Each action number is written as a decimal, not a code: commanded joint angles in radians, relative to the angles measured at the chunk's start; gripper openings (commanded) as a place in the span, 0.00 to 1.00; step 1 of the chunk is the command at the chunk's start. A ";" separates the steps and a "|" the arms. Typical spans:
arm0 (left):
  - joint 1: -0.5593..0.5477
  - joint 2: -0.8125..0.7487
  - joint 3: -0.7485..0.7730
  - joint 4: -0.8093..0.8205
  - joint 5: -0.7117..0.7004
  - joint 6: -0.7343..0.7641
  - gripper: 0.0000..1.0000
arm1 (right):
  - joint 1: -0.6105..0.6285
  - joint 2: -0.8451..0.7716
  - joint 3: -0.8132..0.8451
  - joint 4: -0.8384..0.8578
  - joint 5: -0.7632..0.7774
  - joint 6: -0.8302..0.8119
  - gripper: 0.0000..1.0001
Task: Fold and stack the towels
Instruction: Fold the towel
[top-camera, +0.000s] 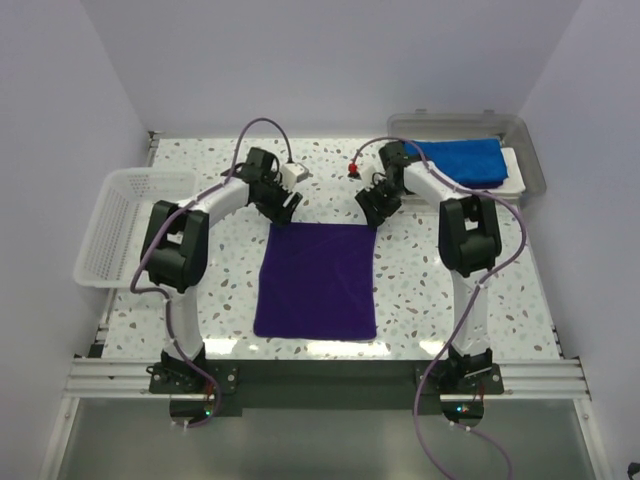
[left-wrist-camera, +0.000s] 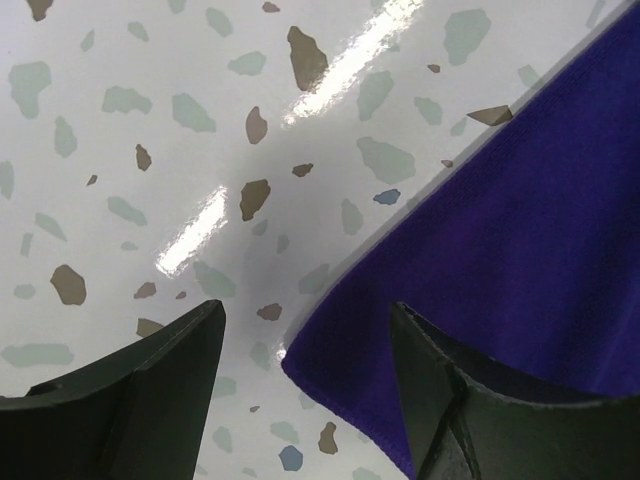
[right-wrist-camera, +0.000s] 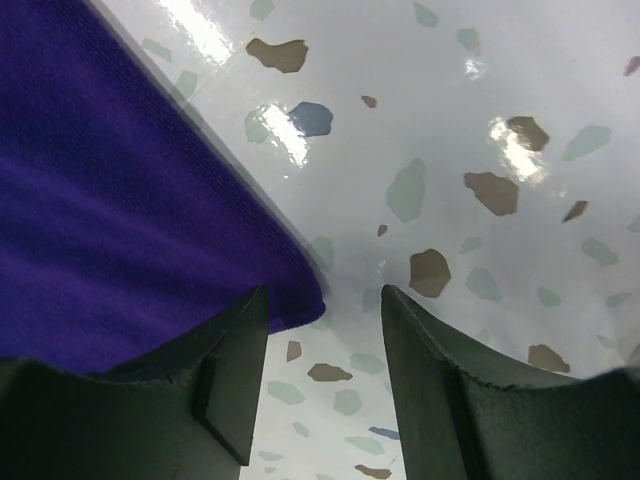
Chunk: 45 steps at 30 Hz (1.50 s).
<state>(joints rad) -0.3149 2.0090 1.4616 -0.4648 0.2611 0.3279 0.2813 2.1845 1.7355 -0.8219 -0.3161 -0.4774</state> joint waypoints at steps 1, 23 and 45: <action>0.005 0.020 0.040 -0.051 0.066 0.059 0.72 | 0.015 0.032 0.050 -0.062 -0.041 -0.058 0.52; 0.005 0.108 0.164 -0.228 0.119 0.149 0.63 | 0.042 0.097 0.070 -0.221 -0.025 -0.141 0.05; 0.033 0.129 0.146 -0.242 0.038 0.123 0.45 | 0.061 0.066 0.047 -0.194 0.015 -0.138 0.00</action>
<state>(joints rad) -0.2901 2.1174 1.5887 -0.6945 0.2909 0.4557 0.3321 2.2513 1.8015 -0.9878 -0.3313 -0.6022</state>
